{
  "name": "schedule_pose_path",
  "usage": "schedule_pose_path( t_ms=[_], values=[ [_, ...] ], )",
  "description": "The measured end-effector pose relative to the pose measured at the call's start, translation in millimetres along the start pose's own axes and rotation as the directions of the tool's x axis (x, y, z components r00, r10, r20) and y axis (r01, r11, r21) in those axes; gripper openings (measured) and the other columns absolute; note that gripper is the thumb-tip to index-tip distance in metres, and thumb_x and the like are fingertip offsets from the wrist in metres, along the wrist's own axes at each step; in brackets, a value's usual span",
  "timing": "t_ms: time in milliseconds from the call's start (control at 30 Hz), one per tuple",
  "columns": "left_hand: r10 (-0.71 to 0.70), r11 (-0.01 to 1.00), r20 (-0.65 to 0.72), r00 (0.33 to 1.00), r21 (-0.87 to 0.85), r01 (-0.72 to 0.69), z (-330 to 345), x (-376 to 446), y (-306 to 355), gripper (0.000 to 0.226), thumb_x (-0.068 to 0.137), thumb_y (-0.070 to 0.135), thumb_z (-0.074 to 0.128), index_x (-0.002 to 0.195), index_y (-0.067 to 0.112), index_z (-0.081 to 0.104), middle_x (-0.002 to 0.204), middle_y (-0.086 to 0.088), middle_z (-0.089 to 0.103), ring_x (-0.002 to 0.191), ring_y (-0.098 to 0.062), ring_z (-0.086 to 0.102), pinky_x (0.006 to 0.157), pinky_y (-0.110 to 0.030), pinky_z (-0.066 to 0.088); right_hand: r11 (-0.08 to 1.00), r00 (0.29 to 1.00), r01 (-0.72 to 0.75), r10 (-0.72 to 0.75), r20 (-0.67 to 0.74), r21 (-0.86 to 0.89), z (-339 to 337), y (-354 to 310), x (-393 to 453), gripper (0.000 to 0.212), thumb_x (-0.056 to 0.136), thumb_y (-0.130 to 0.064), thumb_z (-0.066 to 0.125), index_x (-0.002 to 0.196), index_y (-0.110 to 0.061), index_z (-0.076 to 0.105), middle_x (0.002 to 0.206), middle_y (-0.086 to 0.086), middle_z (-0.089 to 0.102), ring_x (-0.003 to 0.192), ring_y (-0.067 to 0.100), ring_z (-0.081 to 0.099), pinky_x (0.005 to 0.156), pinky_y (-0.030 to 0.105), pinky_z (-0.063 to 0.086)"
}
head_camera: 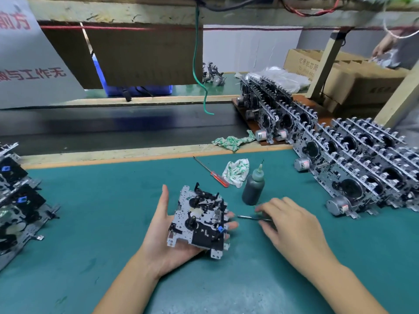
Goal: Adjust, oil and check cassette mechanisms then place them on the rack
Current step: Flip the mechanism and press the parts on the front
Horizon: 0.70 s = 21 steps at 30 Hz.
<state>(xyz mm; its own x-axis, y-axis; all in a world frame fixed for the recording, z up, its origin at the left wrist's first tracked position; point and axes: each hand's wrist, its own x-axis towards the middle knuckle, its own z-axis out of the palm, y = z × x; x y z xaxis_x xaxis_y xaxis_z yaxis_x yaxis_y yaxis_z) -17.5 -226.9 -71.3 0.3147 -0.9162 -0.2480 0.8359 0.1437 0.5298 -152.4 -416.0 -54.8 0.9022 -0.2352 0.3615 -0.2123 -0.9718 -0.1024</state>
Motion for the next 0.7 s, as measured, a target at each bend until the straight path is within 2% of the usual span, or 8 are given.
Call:
schedule_pose_path(
  t_ms=[67, 167, 233, 400, 500, 567, 633, 700],
  values=[
    [-0.048, 0.993, -0.006, 0.999, 0.106, 0.048, 1.1, -2.5, 2.1, 0.099, 0.074, 0.081, 0.038, 0.132, 0.002, 0.054, 0.14, -0.028, 0.044, 0.125, -0.046, 0.046, 0.109, -0.054, 0.033, 0.992, 0.993, 0.113, -0.114, 0.013, 0.056, -2.0, 2.8, 2.9, 0.047, 0.065, -0.039, 0.083, 0.106, -0.021, 0.069, 0.088, -0.011, 0.065, 0.082, 0.013, 0.063, 0.066, 0.021, 0.049],
    [-0.156, 0.933, -0.097, 0.983, 0.313, 0.178, -0.5, -7.4, 8.3, 0.083, 0.071, 0.079, 0.04, 0.117, 0.016, 0.069, 0.128, -0.016, 0.061, 0.116, -0.033, 0.059, 0.104, -0.046, 0.043, 0.966, 0.958, 0.247, -0.255, 0.131, 0.074, -3.6, -1.2, 4.6, 0.067, 0.078, -0.067, 0.048, 0.126, -0.02, 0.059, 0.109, -0.009, 0.063, 0.101, 0.011, 0.058, 0.086, 0.023, 0.046],
    [-0.214, 0.866, -0.147, 0.966, 0.428, 0.257, 3.9, -10.6, 14.4, 0.073, 0.07, 0.079, 0.035, 0.104, 0.028, 0.075, 0.117, -0.005, 0.068, 0.111, -0.021, 0.063, 0.092, -0.034, 0.052, 0.939, 0.924, 0.337, -0.343, 0.171, 0.063, -0.9, -4.7, 4.4, 0.066, 0.078, -0.069, 0.04, 0.116, -0.021, 0.064, 0.102, -0.01, 0.064, 0.098, 0.011, 0.06, 0.085, 0.022, 0.045],
    [-0.203, 0.861, -0.195, 0.96, 0.431, 0.27, -7.3, -11.1, 14.8, 0.104, 0.055, 0.086, 0.049, 0.115, 0.002, 0.065, 0.124, -0.021, 0.06, 0.116, -0.035, 0.056, 0.108, -0.047, 0.037, 0.925, 0.927, 0.372, -0.375, 0.021, 0.074, 1.1, -2.3, -2.3, 0.053, 0.075, -0.069, 0.05, 0.082, -0.019, 0.066, 0.077, -0.009, 0.061, 0.079, 0.015, 0.06, 0.079, 0.023, 0.04],
    [-0.215, 0.897, -0.105, 0.971, 0.372, 0.239, -10.3, -16.5, 25.0, 0.107, 0.063, 0.089, 0.045, 0.118, -0.001, 0.062, 0.116, -0.02, 0.065, 0.106, -0.03, 0.062, 0.09, -0.04, 0.051, 0.943, 0.946, 0.324, -0.321, -0.048, 0.072, 3.8, -0.3, -11.1, 0.054, 0.072, -0.072, 0.052, 0.072, -0.019, 0.062, 0.073, -0.009, 0.058, 0.074, 0.015, 0.056, 0.079, 0.022, 0.036],
    [-0.139, 0.848, -0.145, 0.98, 0.494, 0.193, -6.5, -21.4, 33.1, 0.098, 0.071, 0.084, 0.035, 0.116, 0.003, 0.065, 0.107, -0.016, 0.07, 0.094, -0.024, 0.067, 0.081, -0.034, 0.053, 0.959, 0.961, 0.274, -0.269, -0.069, 0.073, 6.4, 2.5, -16.7, 0.054, 0.071, -0.073, 0.051, 0.068, -0.019, 0.061, 0.072, -0.009, 0.057, 0.072, 0.015, 0.055, 0.078, 0.022, 0.035],
    [0.072, 0.666, -0.312, 0.947, 0.722, 0.187, 1.7, -27.9, 32.0, 0.092, 0.07, 0.086, 0.039, 0.106, 0.006, 0.066, 0.086, -0.009, 0.073, 0.074, -0.018, 0.067, 0.069, -0.033, 0.054, 0.97, 0.974, 0.221, -0.214, -0.077, 0.103, 7.9, 5.4, -19.7, 0.053, 0.07, -0.071, 0.052, 0.066, -0.018, 0.059, 0.069, -0.008, 0.056, 0.07, 0.015, 0.054, 0.075, 0.021, 0.033],
    [0.389, 0.241, -0.376, 0.841, 0.923, 0.301, 8.5, -39.2, 21.7, 0.086, 0.058, 0.095, 0.035, 0.085, 0.02, 0.066, 0.065, 0.002, 0.068, 0.058, -0.012, 0.061, 0.062, -0.031, 0.051, 0.974, 0.98, 0.185, -0.174, -0.093, 0.128, 9.8, 5.8, -19.3, 0.051, 0.07, -0.068, 0.053, 0.066, -0.017, 0.057, 0.069, -0.008, 0.056, 0.071, 0.014, 0.051, 0.076, 0.021, 0.032]
  ],
)
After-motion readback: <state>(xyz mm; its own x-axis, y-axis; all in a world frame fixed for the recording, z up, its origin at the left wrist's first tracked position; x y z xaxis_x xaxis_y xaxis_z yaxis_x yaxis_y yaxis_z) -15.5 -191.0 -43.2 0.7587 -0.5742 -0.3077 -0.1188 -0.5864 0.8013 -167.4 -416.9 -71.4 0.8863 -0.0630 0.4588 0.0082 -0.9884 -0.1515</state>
